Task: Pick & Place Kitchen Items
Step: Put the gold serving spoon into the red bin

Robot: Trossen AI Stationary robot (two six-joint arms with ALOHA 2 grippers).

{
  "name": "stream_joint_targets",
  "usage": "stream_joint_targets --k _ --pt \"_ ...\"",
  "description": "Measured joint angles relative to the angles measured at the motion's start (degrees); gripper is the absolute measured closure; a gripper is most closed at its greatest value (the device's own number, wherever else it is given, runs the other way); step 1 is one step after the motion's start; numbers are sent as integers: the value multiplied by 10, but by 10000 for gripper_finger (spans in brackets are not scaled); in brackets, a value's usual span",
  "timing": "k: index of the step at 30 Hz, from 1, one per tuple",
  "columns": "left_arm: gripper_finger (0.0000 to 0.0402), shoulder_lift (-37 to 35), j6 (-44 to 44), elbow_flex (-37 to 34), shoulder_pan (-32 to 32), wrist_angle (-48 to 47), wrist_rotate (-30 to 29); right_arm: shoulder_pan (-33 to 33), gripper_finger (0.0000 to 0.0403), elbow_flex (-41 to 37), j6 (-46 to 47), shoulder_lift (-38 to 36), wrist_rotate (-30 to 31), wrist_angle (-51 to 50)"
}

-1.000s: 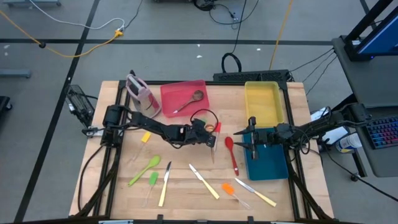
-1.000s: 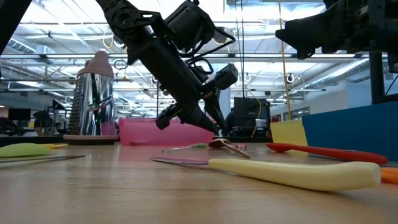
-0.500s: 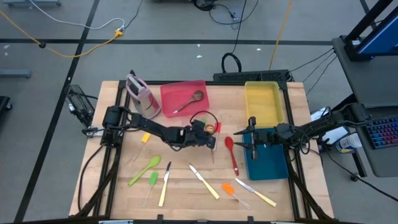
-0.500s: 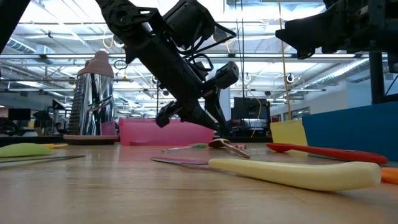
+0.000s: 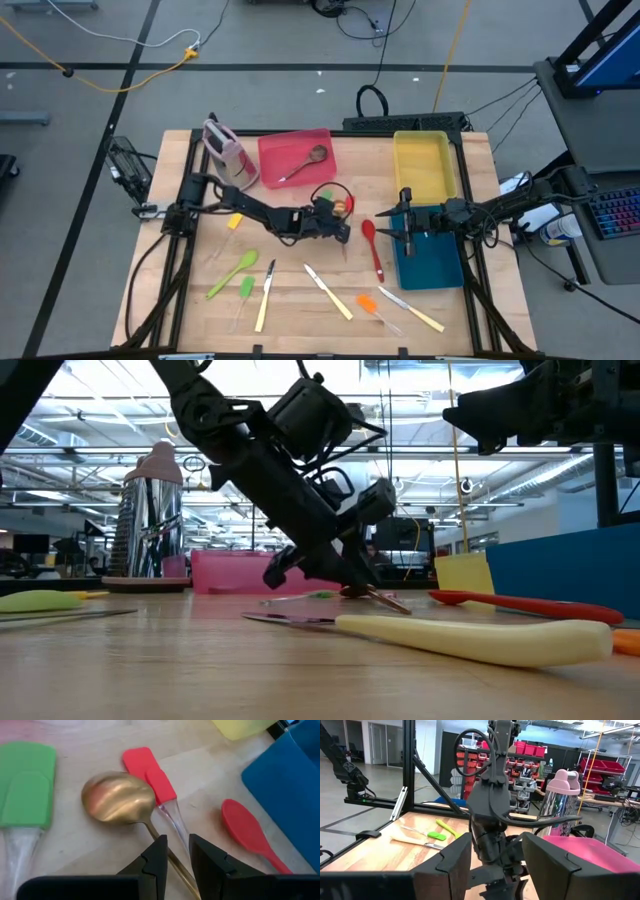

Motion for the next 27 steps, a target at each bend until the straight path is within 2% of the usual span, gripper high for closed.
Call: stream_joint_targets --k 9,15,19,23,27 --pt "314 0 14 0 11 -49 14 0 234 0 0 0 0 -1" --pt "314 0 31 0 15 -49 21 0 234 0 0 0 0 -2" --pt "314 -1 87 1 19 -66 38 0 234 0 0 0 0 -2" --pt "314 -5 154 1 21 -73 85 0 234 0 0 0 0 -4" --pt "314 -25 186 0 14 -119 112 0 234 0 0 0 0 -7"
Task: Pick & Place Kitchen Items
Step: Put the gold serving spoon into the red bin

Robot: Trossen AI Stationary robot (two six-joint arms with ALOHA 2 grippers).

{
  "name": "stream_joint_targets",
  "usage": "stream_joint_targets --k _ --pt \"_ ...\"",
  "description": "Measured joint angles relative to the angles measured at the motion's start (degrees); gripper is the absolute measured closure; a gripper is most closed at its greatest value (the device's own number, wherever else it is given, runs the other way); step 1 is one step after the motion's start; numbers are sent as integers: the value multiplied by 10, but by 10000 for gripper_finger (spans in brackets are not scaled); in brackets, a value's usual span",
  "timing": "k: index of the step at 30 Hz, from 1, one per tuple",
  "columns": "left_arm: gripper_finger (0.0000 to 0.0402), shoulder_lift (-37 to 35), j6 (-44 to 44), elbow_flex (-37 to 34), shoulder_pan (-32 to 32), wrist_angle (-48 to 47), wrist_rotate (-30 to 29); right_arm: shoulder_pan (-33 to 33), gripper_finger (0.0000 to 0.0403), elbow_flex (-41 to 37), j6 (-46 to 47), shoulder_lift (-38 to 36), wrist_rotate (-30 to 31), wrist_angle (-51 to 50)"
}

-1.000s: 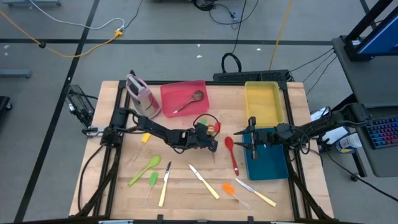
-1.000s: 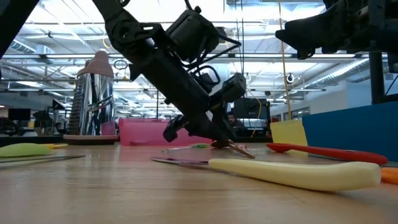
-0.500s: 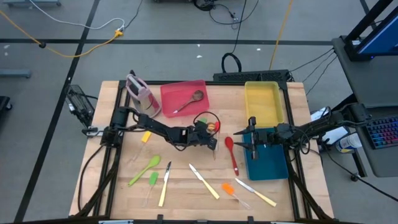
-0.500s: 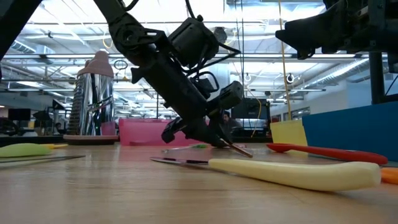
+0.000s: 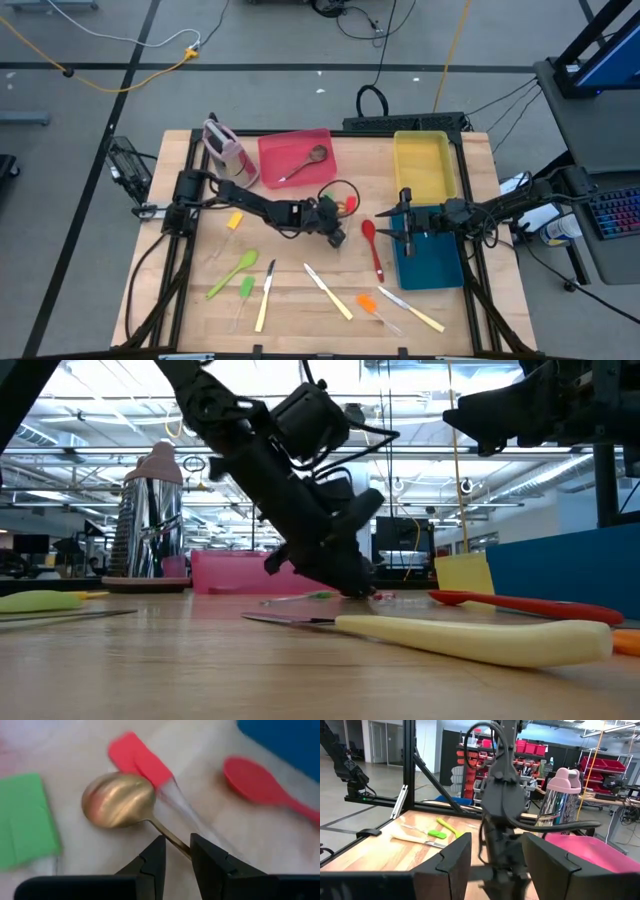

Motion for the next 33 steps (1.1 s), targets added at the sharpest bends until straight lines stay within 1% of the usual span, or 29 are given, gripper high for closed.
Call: stream_joint_targets --k 5,8,13,17,21,23,27,28,30,33 --pt "314 -54 4 -2 -13 -133 5 0 234 0 0 0 0 -16" --pt "314 -76 4 -3 -18 -195 5 0 234 0 3 0 0 -23" --pt "314 -79 4 -3 -21 -258 13 0 234 0 33 0 0 -23" --pt "314 -72 27 -1 -26 -277 4 0 234 0 37 0 0 -24" --pt "316 -71 20 -2 -34 -274 -32 0 234 0 37 0 0 -26" --pt "329 -71 20 -2 -35 -266 -33 0 234 0 37 0 0 -27" --pt "382 -71 25 -2 -35 -256 -33 0 234 0 37 0 0 -28" --pt "389 -72 20 -2 -34 -252 -33 0 234 0 37 0 0 -28" --pt "389 -76 14 -3 -33 -239 -32 0 234 0 37 0 0 -28" --pt "390 -95 29 -4 -39 -216 -36 0 234 0 37 0 0 -28"
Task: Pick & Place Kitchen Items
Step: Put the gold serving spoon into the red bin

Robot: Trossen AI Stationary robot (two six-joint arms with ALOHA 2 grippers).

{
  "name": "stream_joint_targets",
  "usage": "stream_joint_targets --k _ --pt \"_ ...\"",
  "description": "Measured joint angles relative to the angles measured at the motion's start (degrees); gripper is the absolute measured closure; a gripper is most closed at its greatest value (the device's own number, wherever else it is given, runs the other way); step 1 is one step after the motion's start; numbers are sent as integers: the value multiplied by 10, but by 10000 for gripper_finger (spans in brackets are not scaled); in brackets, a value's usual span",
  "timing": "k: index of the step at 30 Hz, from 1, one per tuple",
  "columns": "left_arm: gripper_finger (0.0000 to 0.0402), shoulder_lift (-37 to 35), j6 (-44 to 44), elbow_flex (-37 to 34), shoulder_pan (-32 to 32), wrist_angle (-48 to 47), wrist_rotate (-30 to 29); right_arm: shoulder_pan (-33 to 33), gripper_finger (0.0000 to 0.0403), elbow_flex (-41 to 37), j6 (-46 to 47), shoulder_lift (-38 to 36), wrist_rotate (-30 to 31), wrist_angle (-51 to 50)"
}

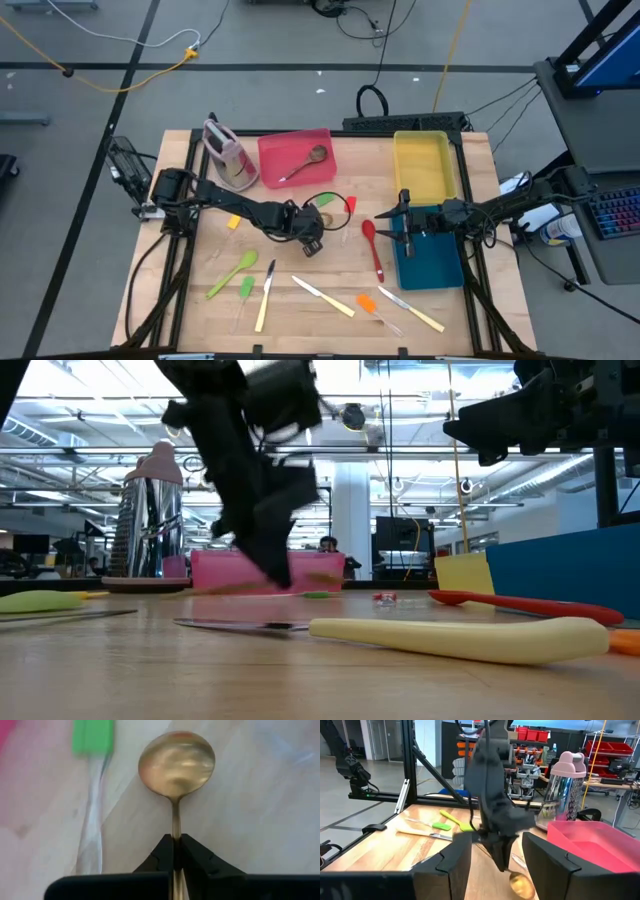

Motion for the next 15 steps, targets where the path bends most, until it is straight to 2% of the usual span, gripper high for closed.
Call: stream_joint_targets --k 3,8,15 --pt "395 -33 4 1 -2 7 -12 0 234 0 0 0 0 0" --pt "394 -102 51 1 7 8 -101 0 234 0 0 0 2 0" --pt "394 -150 209 2 88 41 -105 0 234 0 -3 0 2 8"
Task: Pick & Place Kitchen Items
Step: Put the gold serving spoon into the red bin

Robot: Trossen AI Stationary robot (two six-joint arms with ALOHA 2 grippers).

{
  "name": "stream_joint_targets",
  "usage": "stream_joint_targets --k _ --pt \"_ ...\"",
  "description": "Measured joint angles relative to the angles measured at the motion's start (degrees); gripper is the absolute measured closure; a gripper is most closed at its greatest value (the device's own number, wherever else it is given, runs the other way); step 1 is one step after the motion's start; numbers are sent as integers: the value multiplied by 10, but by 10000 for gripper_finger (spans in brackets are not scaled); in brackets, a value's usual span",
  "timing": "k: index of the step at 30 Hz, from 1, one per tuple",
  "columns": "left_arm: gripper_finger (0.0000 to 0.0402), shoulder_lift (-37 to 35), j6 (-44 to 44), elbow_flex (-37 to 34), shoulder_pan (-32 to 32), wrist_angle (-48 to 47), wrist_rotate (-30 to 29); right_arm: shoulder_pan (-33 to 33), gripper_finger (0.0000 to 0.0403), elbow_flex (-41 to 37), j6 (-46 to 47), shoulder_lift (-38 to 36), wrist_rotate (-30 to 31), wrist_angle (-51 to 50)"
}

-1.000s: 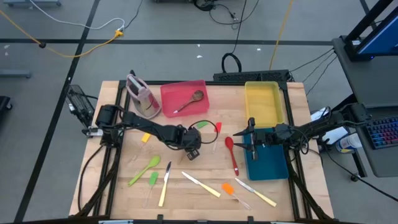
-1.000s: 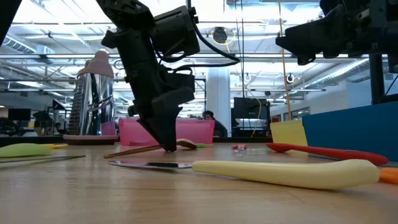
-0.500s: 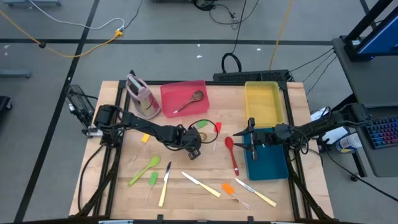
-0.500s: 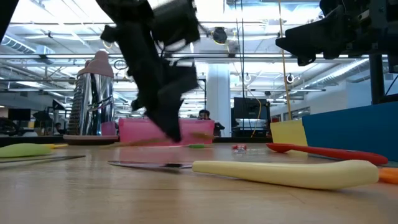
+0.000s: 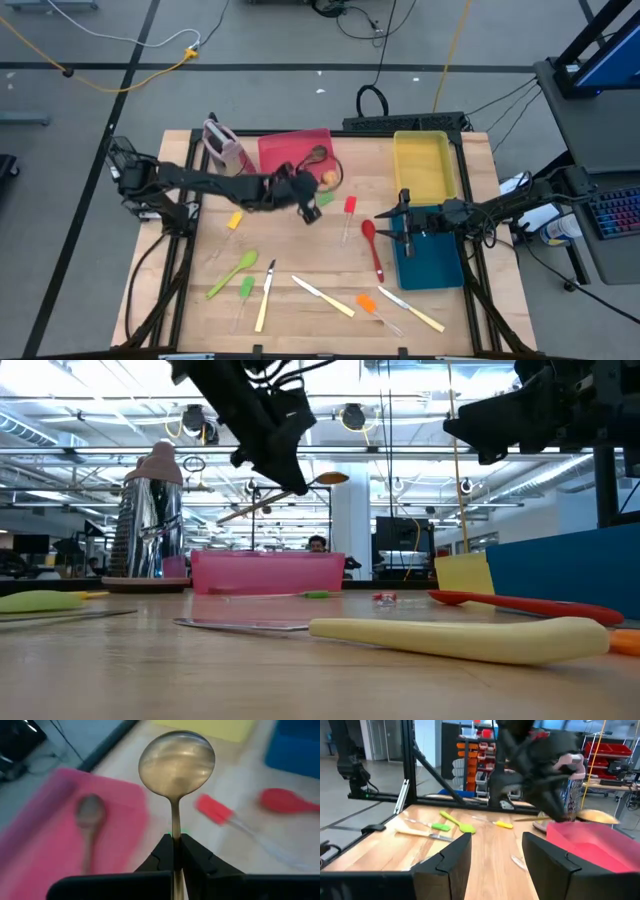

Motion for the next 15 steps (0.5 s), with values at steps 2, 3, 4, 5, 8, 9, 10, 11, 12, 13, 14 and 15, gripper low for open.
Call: stream_joint_targets --k 2,3,4,5,8,9,10,11,12,13,14,15 --pt "397 0 45 0 32 23 18 0 234 0 0 0 0 5" --pt "397 1 63 0 49 31 32 0 234 0 0 0 0 8" --pt "396 4 75 0 66 38 45 0 234 0 0 0 0 11" --pt "394 8 82 0 81 50 52 0 234 0 -1 0 0 11" --pt "389 12 101 0 126 63 53 0 234 0 -1 0 0 10" --pt "390 15 109 0 140 72 53 0 234 0 -1 0 0 10" --pt "392 18 119 1 153 80 53 0 234 0 -1 0 0 10" --pt "395 20 129 1 167 80 53 0 234 0 -1 0 0 10" --pt "396 21 137 0 180 72 53 0 234 0 -1 0 0 10" --pt "397 26 142 0 191 73 51 0 234 0 -1 0 0 10" --pt "396 32 145 0 202 81 49 0 234 0 -2 0 0 10" --pt "393 37 145 0 212 83 46 0 234 0 -1 0 0 10"
